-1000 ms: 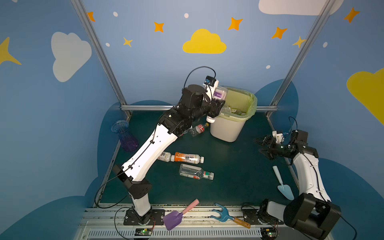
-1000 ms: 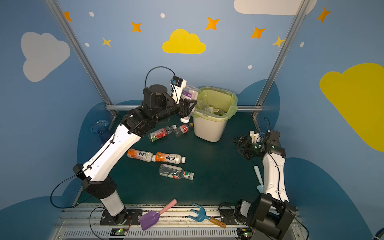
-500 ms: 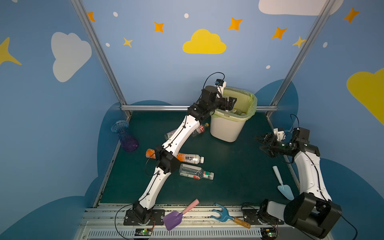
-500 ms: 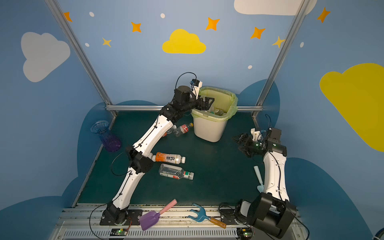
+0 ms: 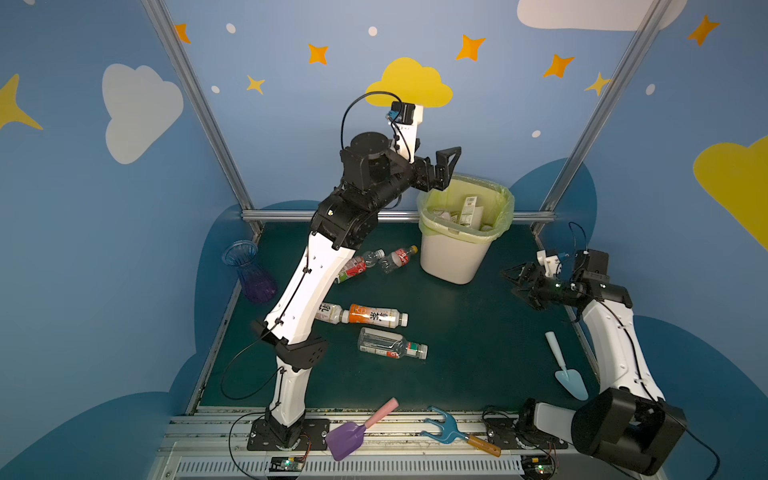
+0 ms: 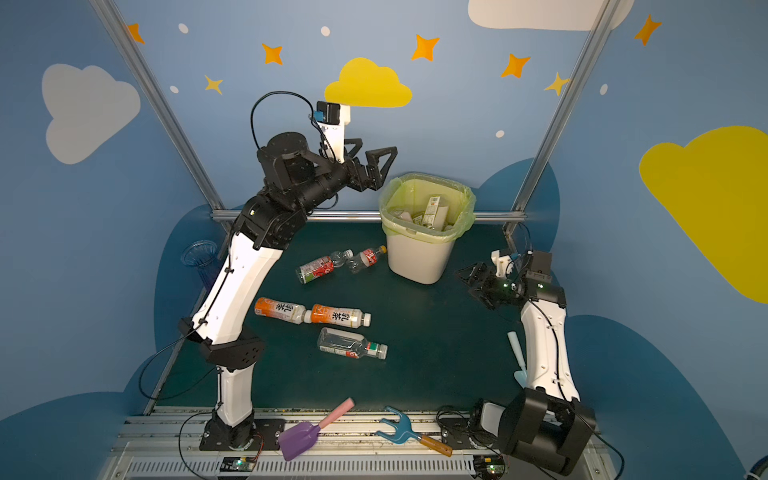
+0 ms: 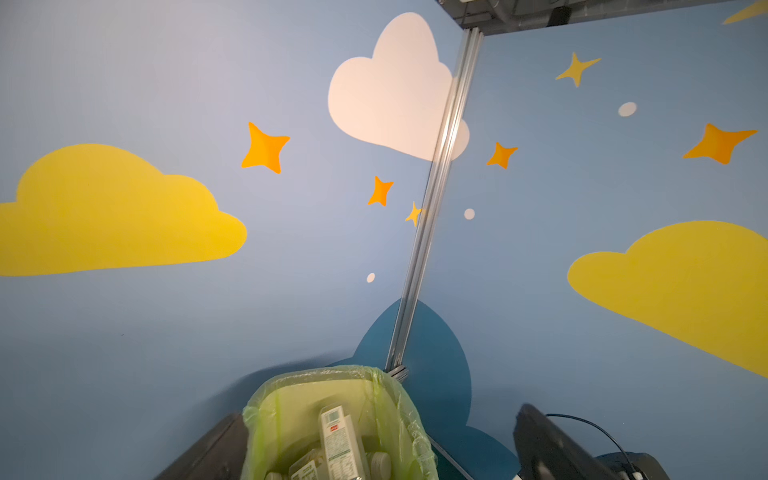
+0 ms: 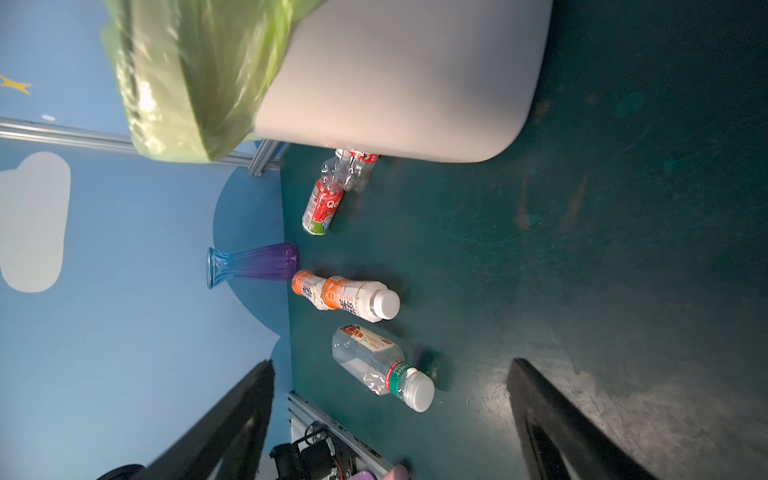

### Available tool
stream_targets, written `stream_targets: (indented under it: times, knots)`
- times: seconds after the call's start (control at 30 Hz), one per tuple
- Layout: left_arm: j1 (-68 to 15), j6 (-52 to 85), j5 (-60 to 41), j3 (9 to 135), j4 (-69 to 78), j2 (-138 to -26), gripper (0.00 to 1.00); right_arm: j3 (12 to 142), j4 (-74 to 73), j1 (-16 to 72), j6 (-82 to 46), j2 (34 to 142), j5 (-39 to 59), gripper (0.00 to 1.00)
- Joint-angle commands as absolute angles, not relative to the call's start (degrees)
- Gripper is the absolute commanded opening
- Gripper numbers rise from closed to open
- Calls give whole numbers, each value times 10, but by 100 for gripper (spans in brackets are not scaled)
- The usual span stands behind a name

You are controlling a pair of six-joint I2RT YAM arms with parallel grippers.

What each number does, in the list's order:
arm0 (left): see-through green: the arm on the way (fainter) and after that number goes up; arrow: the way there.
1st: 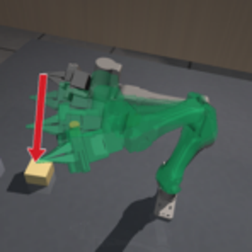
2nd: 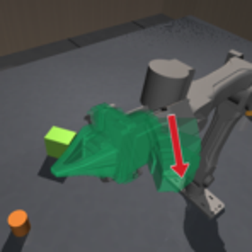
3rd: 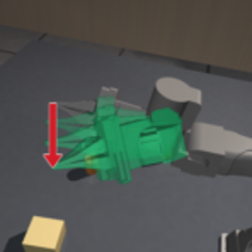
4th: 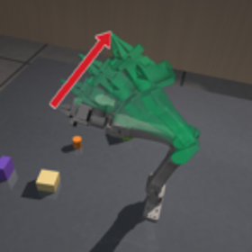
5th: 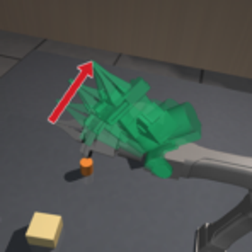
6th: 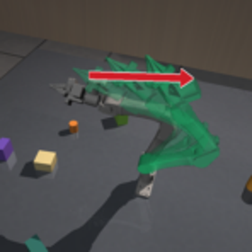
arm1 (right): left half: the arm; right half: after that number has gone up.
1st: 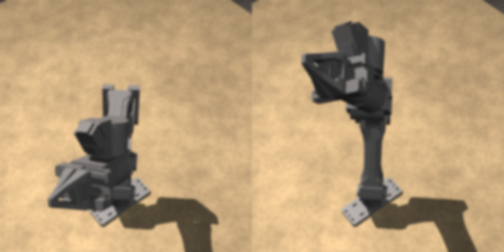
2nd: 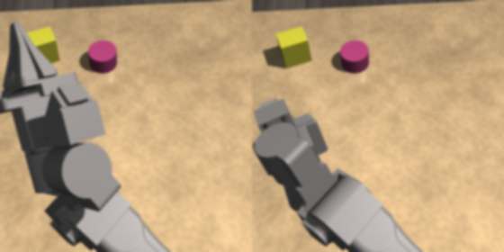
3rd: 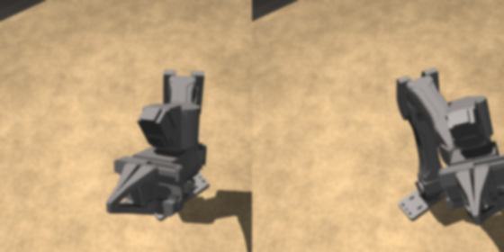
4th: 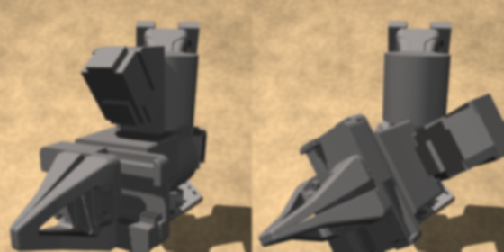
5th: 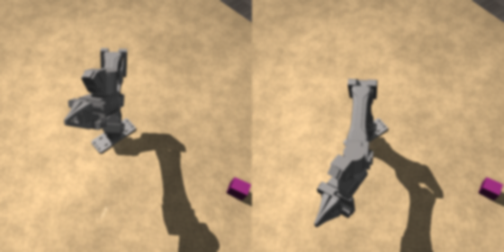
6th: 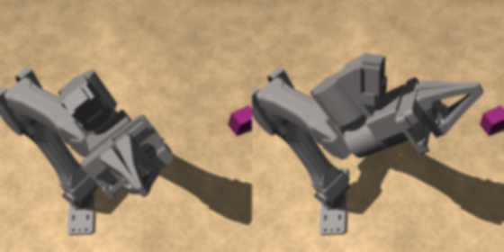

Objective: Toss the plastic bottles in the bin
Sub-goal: 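Withdraw left arm toward orange tea bottles while right gripper reaches yellow-cap bottle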

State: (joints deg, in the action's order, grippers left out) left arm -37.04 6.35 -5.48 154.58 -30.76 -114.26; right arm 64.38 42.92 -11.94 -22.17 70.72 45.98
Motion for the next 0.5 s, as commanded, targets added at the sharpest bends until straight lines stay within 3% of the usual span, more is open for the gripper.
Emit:
stream_targets:
  times: [0.0,0.2,0.47]
  knots:
    - [-345,90,-30,1513,-431,-1157,100,667,411,-80,-209,690,432,88]
    - [-298,141,-54,1339,-493,-1066,100,690,411,8,-171,681,383,88]
    - [-208,288,-54,868,-330,-797,100,717,424,149,-166,698,286,85]
